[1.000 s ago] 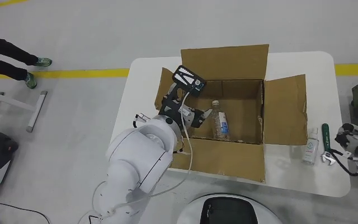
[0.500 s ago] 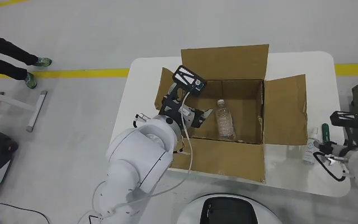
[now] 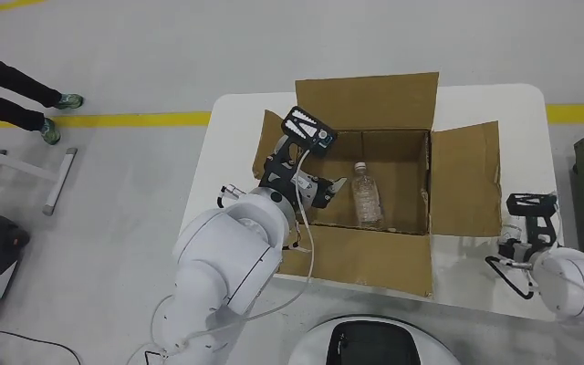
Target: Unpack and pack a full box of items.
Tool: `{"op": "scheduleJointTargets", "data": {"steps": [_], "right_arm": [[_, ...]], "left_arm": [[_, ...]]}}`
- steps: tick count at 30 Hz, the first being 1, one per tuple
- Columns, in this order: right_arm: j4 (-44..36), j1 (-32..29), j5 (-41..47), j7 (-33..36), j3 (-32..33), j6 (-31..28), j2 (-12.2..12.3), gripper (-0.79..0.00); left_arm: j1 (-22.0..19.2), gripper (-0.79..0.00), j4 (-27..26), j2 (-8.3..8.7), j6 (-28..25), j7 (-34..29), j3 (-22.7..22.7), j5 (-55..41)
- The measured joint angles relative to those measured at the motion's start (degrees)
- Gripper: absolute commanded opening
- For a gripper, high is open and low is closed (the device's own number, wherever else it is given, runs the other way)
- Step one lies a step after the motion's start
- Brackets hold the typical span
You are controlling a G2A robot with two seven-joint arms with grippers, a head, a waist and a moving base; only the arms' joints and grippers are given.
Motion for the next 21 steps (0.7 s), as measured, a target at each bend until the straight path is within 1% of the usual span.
{"op": "scheduleJointTargets", "data": {"steps": [6, 10, 11, 12, 13, 14, 15, 19, 21], "right_arm": [[1.5, 0.4, -1.1, -0.6, -0.7, 0.8, 0.0, -0.394], [2.5, 0.8, -1.4, -1.0, -0.9, 1.0, 0.1, -0.409], [2.7, 0.9, -1.5, -1.0, -1.0, 1.0, 0.1, -0.453], [2.9, 1.0, -1.5, -1.0, -1.1, 1.0, 0.1, -0.474], [3.0, 1.1, -1.5, -1.0, -1.1, 1.0, 0.1, -0.529], [3.1, 1.1, -1.5, -1.0, -1.2, 1.0, 0.1, -0.643], [3.2, 1.2, -1.5, -1.1, -1.3, 1.0, 0.1, -0.785], [3.2, 1.5, -0.3, -1.6, -1.0, 1.6, 0.1, -0.785], [2.2, 1.8, 1.8, -2.4, 0.0, 2.4, 0.1, -0.785]], "left_arm": [[0.0, 0.000, 0.0, 0.00, 0.0, 0.0, 0.0, 0.0], [0.0, 0.000, 0.0, 0.00, 0.0, 0.0, 0.0, 0.0], [0.0, 0.000, 0.0, 0.00, 0.0, 0.0, 0.0, 0.0], [0.0, 0.000, 0.0, 0.00, 0.0, 0.0, 0.0, 0.0], [0.0, 0.000, 0.0, 0.00, 0.0, 0.0, 0.0, 0.0], [0.0, 0.000, 0.0, 0.00, 0.0, 0.0, 0.0, 0.0], [0.0, 0.000, 0.0, 0.00, 0.0, 0.0, 0.0, 0.0], [0.0, 0.000, 0.0, 0.00, 0.0, 0.0, 0.0, 0.0], [0.0, 0.000, 0.0, 0.00, 0.0, 0.0, 0.0, 0.0]]}}
